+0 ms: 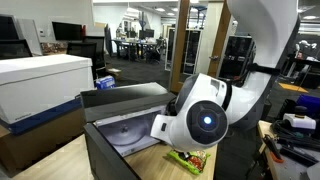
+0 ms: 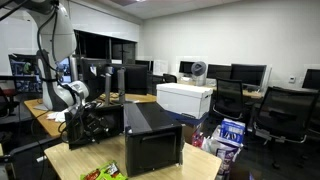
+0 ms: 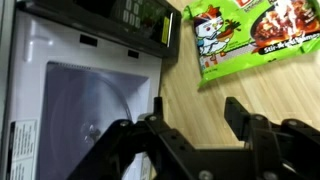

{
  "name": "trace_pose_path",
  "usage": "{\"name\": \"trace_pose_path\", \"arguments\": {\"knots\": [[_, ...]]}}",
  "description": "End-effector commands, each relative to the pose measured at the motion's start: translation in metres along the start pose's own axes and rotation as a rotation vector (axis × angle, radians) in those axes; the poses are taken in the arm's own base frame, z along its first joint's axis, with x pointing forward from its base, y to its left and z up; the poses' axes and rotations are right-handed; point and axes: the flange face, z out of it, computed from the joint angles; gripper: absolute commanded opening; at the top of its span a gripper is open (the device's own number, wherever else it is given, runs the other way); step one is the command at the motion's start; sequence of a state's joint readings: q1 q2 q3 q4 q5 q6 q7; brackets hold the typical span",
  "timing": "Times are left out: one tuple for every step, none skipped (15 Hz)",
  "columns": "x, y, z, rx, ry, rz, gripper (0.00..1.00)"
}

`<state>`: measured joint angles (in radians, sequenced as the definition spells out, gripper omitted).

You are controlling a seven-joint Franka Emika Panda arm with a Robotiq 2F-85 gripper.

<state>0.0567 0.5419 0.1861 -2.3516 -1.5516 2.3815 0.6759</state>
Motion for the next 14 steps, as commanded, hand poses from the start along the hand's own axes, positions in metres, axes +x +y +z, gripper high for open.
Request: {"name": "trace_pose_path", "arguments": {"knots": [[0.015, 0.008, 0.019, 0.116, -0.129, 0.119, 0.96], [0.019, 0.01, 0.024, 0.152, -0.164, 0.165, 0.99], [0.023, 0.012, 0.029, 0.194, -0.182, 0.216, 1.0], [0.027, 0.014, 0.033, 0.237, -0.198, 0.256, 1.0], [0.031, 0.016, 0.038, 0.277, -0.216, 0.298, 1.0], [0.035, 0.019, 0.043, 0.321, -0.241, 0.339, 1.0], [0.037, 0.023, 0.048, 0.353, -0.254, 0.383, 1.0], [0.039, 0.026, 0.053, 0.379, -0.27, 0.415, 1.0], [0.039, 0.03, 0.059, 0.41, -0.285, 0.447, 1.0], [0.038, 0.033, 0.064, 0.444, -0.298, 0.466, 0.96], [0.036, 0.037, 0.066, 0.489, -0.306, 0.466, 0.73], [0.034, 0.04, 0.067, 0.531, -0.308, 0.454, 0.71], [0.033, 0.044, 0.068, 0.564, -0.299, 0.455, 0.66], [0.033, 0.048, 0.069, 0.592, -0.297, 0.46, 0.58]]}}
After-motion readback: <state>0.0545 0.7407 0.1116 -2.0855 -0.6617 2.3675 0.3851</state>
